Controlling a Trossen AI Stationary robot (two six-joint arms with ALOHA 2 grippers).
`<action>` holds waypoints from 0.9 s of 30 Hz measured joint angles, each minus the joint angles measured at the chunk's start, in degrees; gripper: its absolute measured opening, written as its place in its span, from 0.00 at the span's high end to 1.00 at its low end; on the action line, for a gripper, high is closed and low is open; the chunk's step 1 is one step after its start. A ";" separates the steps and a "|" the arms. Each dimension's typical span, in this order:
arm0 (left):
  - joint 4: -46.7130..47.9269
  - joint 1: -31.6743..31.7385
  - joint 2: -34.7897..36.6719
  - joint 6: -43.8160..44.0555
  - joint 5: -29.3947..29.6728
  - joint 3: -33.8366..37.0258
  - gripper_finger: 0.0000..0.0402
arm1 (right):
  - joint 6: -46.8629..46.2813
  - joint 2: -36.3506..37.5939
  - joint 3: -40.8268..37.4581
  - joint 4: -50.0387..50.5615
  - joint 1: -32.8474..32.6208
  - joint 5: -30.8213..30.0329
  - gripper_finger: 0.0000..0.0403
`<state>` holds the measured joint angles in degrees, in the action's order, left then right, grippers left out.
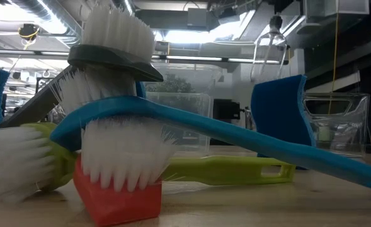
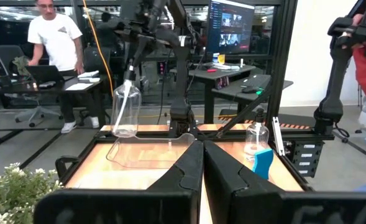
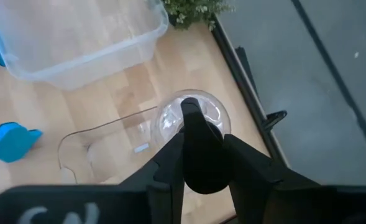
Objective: Pick & Place Kitchen Sink Supplies
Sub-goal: Put the transparent bottle into the right transparent bin
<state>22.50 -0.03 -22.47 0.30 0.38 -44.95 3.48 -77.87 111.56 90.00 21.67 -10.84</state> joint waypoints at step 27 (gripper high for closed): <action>0.02 0.00 -0.01 0.00 0.00 -0.02 0.98 | -0.91 12.16 -26.01 -5.91 6.01 3.46 0.76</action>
<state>22.52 -0.03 -22.47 0.29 0.38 -44.96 2.56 -65.70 85.55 84.09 27.68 -7.38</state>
